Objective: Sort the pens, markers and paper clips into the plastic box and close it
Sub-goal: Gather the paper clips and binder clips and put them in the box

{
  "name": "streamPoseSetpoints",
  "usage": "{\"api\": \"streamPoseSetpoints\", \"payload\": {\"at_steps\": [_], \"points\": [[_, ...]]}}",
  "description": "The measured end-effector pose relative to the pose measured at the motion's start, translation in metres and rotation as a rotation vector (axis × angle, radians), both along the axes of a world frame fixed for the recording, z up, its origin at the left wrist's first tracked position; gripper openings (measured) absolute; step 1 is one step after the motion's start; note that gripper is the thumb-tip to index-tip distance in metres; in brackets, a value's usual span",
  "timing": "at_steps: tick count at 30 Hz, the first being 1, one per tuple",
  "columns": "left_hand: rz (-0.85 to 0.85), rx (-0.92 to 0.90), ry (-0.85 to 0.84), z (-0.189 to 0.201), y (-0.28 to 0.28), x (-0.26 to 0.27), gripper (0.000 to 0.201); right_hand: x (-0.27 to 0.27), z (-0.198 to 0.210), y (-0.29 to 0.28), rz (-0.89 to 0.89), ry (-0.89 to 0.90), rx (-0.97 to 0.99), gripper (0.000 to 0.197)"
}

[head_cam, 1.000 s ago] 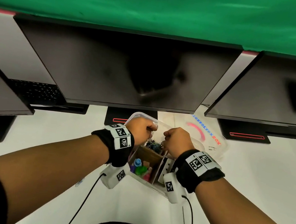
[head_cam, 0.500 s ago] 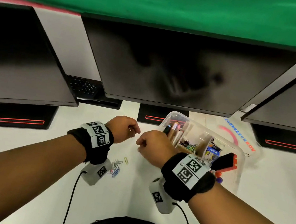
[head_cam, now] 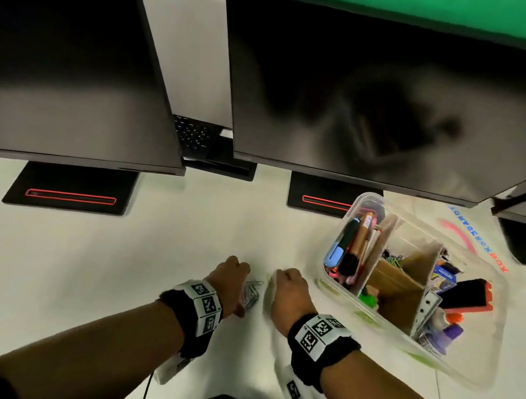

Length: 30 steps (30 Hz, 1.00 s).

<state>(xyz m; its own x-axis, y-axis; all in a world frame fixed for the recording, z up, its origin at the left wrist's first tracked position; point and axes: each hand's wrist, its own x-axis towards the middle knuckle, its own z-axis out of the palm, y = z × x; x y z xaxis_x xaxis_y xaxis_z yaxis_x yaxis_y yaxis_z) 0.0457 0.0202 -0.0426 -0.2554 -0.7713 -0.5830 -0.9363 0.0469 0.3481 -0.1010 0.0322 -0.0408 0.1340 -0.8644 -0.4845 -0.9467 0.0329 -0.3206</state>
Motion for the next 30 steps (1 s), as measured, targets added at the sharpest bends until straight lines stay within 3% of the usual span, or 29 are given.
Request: {"api": "streamPoseSetpoints", "payload": {"at_steps": [7, 11, 15, 16, 19, 24, 30], "points": [[0.147, -0.06, 0.157, -0.019, -0.004, 0.006, 0.051, 0.024, -0.026, 0.007, -0.044, -0.142, -0.121, 0.018], [0.157, -0.082, 0.203, -0.019, -0.006, 0.002, 0.036, 0.031, -0.036, 0.005, -0.089, -0.217, -0.085, 0.023], [0.367, -0.005, 0.418, -0.018, -0.002, 0.005, 0.036, 0.031, -0.029, 0.009, -0.143, -0.274, -0.148, 0.005], [0.384, 0.003, 0.437, -0.018, -0.001, 0.008, 0.036, 0.03, -0.026, 0.006, -0.129, -0.253, -0.14, 0.008], [0.348, -0.022, 0.42, -0.013, -0.003, 0.017, 0.032, 0.027, -0.026, 0.003, -0.051, -0.166, -0.099, 0.029], [0.193, -0.09, 0.286, -0.014, -0.006, 0.027, 0.028, 0.022, -0.028, 0.001, -0.01, -0.131, -0.117, 0.02], [0.092, -0.115, 0.238, -0.019, -0.003, 0.022, 0.027, 0.025, -0.02, 0.002, 0.127, 0.002, -0.049, 0.029]]}}
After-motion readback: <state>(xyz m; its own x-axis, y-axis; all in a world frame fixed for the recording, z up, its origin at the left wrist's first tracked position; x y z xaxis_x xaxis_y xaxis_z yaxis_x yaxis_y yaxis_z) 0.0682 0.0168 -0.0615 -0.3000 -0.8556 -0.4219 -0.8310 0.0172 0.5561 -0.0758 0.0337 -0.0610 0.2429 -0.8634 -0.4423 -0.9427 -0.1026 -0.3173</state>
